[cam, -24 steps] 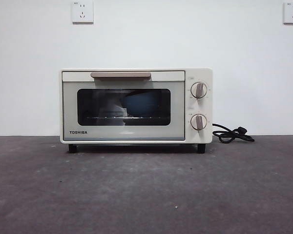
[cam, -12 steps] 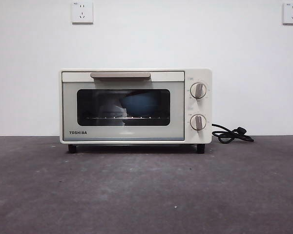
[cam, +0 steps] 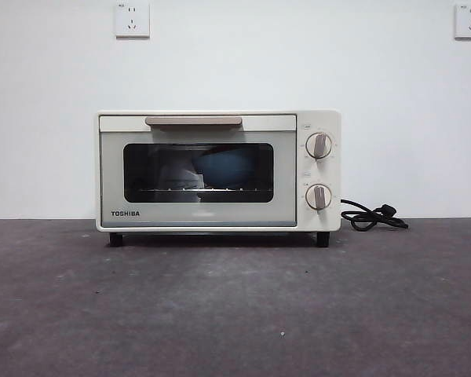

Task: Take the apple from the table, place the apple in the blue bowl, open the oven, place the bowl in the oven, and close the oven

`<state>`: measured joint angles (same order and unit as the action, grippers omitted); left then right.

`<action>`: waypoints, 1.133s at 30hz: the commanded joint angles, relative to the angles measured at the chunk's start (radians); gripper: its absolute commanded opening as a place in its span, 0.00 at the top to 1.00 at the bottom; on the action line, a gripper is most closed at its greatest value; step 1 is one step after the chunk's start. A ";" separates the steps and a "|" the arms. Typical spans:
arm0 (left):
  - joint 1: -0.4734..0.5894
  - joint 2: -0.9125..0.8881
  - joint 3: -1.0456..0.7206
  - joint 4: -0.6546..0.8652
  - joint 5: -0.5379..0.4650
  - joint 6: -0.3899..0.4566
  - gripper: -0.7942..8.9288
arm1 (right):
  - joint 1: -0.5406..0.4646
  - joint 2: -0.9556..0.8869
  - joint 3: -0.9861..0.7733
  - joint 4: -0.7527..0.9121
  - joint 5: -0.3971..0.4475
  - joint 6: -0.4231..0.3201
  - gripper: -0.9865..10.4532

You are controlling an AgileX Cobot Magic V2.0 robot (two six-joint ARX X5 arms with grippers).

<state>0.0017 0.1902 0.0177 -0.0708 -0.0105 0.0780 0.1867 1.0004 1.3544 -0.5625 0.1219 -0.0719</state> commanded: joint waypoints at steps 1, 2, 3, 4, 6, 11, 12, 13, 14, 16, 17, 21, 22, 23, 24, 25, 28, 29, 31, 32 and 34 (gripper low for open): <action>-0.003 0.011 -0.010 0.004 0.003 -0.004 0.92 | -0.069 -0.182 -0.308 0.197 -0.039 -0.007 0.91; -0.003 0.016 -0.010 0.004 0.003 -0.004 0.92 | -0.097 -0.253 -0.406 0.243 -0.043 -0.010 0.91; -0.003 0.022 -0.010 0.004 0.003 -0.004 0.92 | -0.125 -0.322 -0.502 0.283 -0.043 -0.011 0.91; -0.003 0.026 -0.010 0.004 0.003 -0.004 0.92 | -0.148 -0.385 -0.583 0.312 -0.043 -0.011 0.91; -0.003 0.037 -0.010 0.004 0.003 -0.004 0.92 | -0.193 -0.523 -0.758 0.367 -0.043 -0.010 0.91; -0.003 0.061 -0.010 0.004 0.003 -0.004 0.92 | -0.238 -0.764 -1.076 0.434 -0.064 -0.009 0.91; -0.003 0.066 -0.010 0.004 0.003 -0.004 0.92 | -0.242 -0.795 -1.115 0.434 -0.082 -0.008 0.91; -0.003 0.071 -0.010 0.004 0.003 -0.004 0.92 | -0.249 -0.826 -1.154 0.431 -0.105 -0.008 0.91; -0.003 0.076 -0.010 0.005 0.003 -0.004 0.92 | -0.255 -0.854 -1.189 0.433 -0.124 -0.008 0.91; -0.003 0.087 -0.010 0.004 0.003 -0.004 0.92 | -0.262 -0.896 -1.242 0.434 -0.141 -0.009 0.91; -0.003 0.093 -0.010 0.004 0.003 -0.004 0.92 | -0.264 -0.917 -1.266 0.436 -0.140 -0.008 0.91; -0.003 0.116 -0.010 0.005 0.003 -0.004 0.92 | -0.267 -0.991 -1.330 0.435 -0.141 -0.006 0.91; -0.003 0.121 -0.010 0.005 0.003 -0.004 0.92 | -0.267 -0.993 -1.341 0.437 -0.142 -0.005 0.91; -0.003 0.127 -0.010 0.005 0.003 -0.004 0.92 | -0.267 -0.993 -1.341 0.422 -0.141 -0.007 0.91; -0.003 0.135 -0.010 0.004 0.003 -0.004 0.92 | -0.267 -0.993 -1.341 0.408 -0.137 -0.008 0.91; -0.003 0.140 -0.010 0.006 0.003 -0.004 0.92 | -0.267 -0.993 -1.341 0.396 -0.122 -0.010 0.91; -0.003 0.156 -0.010 0.016 0.003 -0.004 0.92 | -0.267 -0.993 -1.341 0.376 -0.110 -0.010 0.91; -0.003 0.157 -0.010 0.018 0.003 -0.004 0.92 | -0.267 -0.993 -1.341 0.377 -0.110 -0.010 0.91; -0.003 0.157 -0.010 0.018 0.003 -0.004 0.92 | -0.267 -0.993 -1.341 0.377 -0.110 -0.009 0.91; -0.003 0.157 -0.010 0.018 0.003 -0.004 0.92 | -0.267 -0.993 -1.341 0.377 -0.110 -0.009 0.91; -0.003 0.157 -0.010 0.018 0.003 -0.004 0.92 | -0.267 -0.992 -1.341 0.377 -0.110 -0.009 0.91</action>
<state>0.0013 0.3470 0.0177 -0.0654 -0.0101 0.0780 -0.0788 0.0097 0.0238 -0.1925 0.0097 -0.0772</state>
